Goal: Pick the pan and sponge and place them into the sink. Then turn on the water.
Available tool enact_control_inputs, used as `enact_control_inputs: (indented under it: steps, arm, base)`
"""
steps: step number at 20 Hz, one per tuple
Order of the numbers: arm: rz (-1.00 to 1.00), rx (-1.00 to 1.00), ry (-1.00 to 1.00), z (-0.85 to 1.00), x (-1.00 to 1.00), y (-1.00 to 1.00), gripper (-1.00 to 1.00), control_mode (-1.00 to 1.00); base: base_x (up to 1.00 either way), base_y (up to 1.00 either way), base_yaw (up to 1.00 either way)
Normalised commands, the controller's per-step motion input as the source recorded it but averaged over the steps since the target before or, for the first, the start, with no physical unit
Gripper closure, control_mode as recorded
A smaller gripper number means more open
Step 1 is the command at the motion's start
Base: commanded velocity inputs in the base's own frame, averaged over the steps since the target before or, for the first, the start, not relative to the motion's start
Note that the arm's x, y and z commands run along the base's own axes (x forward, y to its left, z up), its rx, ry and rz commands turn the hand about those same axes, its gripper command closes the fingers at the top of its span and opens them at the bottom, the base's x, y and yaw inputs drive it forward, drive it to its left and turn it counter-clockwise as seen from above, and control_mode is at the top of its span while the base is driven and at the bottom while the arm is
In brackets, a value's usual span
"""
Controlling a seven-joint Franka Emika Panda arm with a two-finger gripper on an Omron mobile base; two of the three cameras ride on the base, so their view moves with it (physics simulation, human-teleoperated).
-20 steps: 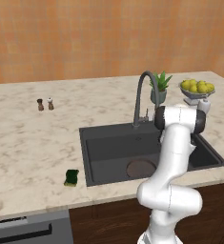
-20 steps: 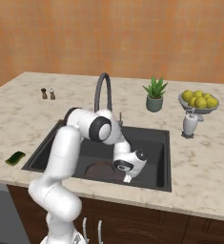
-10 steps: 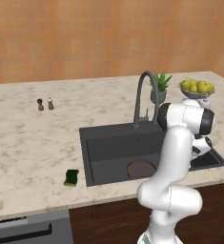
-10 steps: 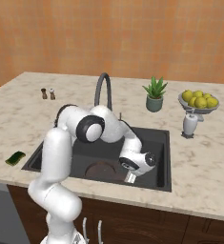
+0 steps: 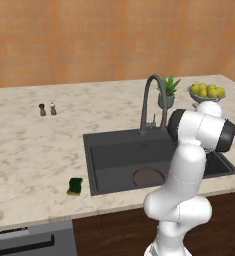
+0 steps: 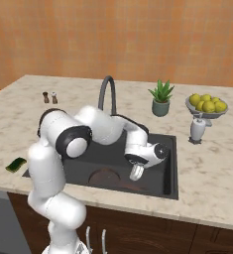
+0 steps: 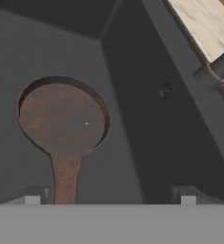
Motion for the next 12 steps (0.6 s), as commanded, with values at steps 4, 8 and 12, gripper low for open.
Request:
enact_control_inputs:
  steps: [4,8,12]
  arm:
    - [0.0,0.0,-0.17,1.0,-0.19,0.0,-1.0,-1.0]
    - [0.0,-0.09,-0.13,0.93,-0.51,0.08,-1.0,-1.0]
    - [0.0,-0.21,-0.05,0.86,-0.67,0.15,-1.0,-1.0]
  base:
    - [0.0,0.0,0.0]
    - [0.0,0.0,0.0]
    - [0.0,0.0,0.0]
